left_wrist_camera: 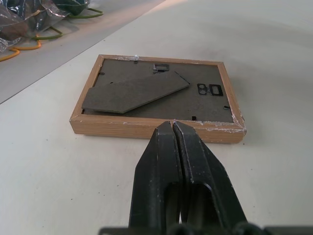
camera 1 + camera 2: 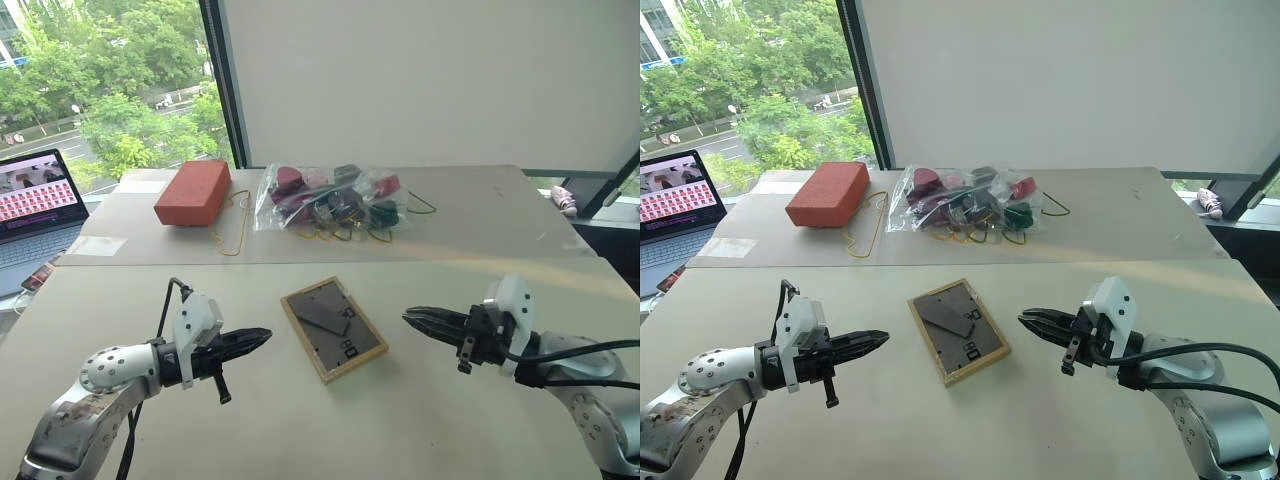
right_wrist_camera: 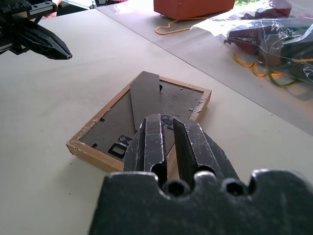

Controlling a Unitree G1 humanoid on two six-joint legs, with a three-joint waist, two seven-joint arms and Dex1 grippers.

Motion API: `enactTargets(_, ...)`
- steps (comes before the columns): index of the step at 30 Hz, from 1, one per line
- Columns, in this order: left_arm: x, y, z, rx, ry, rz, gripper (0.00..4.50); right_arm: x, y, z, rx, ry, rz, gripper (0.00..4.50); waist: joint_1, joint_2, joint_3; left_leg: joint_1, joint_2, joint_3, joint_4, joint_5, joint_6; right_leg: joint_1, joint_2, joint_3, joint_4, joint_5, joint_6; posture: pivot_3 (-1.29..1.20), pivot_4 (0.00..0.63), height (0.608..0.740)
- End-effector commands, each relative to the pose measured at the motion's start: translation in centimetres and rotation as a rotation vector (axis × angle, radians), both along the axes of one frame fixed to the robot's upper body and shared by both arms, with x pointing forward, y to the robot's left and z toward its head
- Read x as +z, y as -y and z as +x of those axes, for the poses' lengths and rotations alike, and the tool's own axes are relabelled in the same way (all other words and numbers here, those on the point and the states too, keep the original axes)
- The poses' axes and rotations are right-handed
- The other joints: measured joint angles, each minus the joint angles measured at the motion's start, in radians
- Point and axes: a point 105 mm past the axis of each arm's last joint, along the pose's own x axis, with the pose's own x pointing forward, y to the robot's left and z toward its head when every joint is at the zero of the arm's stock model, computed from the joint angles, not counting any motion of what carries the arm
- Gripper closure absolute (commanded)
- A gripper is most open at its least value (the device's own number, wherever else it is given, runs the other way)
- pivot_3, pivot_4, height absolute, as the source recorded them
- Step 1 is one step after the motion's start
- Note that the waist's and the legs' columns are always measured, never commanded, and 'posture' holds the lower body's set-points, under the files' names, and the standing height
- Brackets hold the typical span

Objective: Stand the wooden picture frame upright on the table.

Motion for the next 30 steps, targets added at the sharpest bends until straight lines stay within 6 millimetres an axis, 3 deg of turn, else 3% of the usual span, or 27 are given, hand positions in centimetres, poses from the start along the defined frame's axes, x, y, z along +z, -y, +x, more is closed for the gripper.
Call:
enactTargets(1, -0.9, 0.0, 0.8, 0.099, -0.038, -0.002, 4.4, -1.3, 0.7, 2.9, -0.095, -0.011, -0.098, 3.92, 0.0, 0.0, 0.0, 0.0, 0.0, 0.0, 0.0, 0.0, 0.0, 0.0, 0.0, 0.0, 0.0, 0.0, 0.0, 0.0, 0.15, 0.74)
enactTargets(2, -2.4, -0.2, 1.4, 0.181, -0.067, 0.019, 4.4, -3.2, 1.5, 5.2, -0.171, -0.032, -0.219, 3.92, -0.01, 0.0, 0.0, 0.0, 0.0, 0.0, 0.0, 0.0, 0.0, 0.0, 0.0, 0.0, 0.0, 0.0, 0.0, 0.0, 0.15, 0.74)
enactTargets(4, -4.4, -0.1, 2.8, 0.293, -0.102, 0.049, 4.4, -5.7, 1.4, 7.8, -0.205, -0.056, -0.36, 3.92, -0.016, 0.0, 0.001, 0.008, 0.0, 0.004, 0.0, 0.0, 0.0, 0.007, 0.0, 0.003, -0.002, 0.003, 0.001, 0.0, 0.15, 0.74)
enactTargets(7, -4.9, 0.7, 4.7, 0.346, -0.081, 0.093, 4.4, -7.7, 0.1, 9.1, -0.177, -0.063, -0.446, 3.92, -0.005, -0.003, 0.003, 0.012, 0.0, 0.001, -0.001, 0.0, -0.001, 0.012, 0.001, 0.0, -0.004, 0.003, 0.001, 0.0, 0.15, 0.74)
enactTargets(12, -5.3, 2.1, 6.6, 0.303, -0.062, 0.16, 4.4, -8.5, -1.9, 8.5, -0.134, -0.053, -0.476, 3.92, -0.007, -0.004, 0.002, 0.002, 0.0, 0.0, 0.0, 0.002, -0.004, 0.002, 0.001, 0.0, -0.002, 0.004, 0.001, 0.0, 0.15, 0.74)
enactTargets(20, -5.1, 4.2, 10.2, 0.208, 0.015, 0.259, 4.4, -7.7, -5.1, 3.9, -0.064, -0.127, -0.406, 3.92, 0.0, -0.004, 0.002, 0.001, -0.001, -0.001, 0.001, 0.002, -0.003, 0.002, 0.0, 0.0, -0.002, 0.004, 0.001, 0.0, 0.15, 0.74)
enactTargets(26, -5.3, 4.9, 10.5, 0.172, 0.023, 0.246, 4.4, -7.1, -6.4, 2.9, -0.081, -0.159, -0.358, 3.92, 0.001, -0.004, 0.002, 0.001, -0.001, -0.002, 0.001, 0.002, -0.003, 0.002, 0.0, -0.001, -0.002, 0.004, 0.001, 0.0, 0.15, 0.74)
enactTargets(30, -5.6, 4.8, 10.1, 0.163, 0.021, 0.257, 4.4, -7.2, -5.8, 3.4, -0.129, -0.167, -0.372, 3.92, 0.002, -0.003, 0.002, 0.0, -0.001, -0.002, 0.001, 0.002, -0.003, 0.002, 0.0, -0.001, -0.002, 0.004, 0.001, 0.0, 0.15, 0.74)
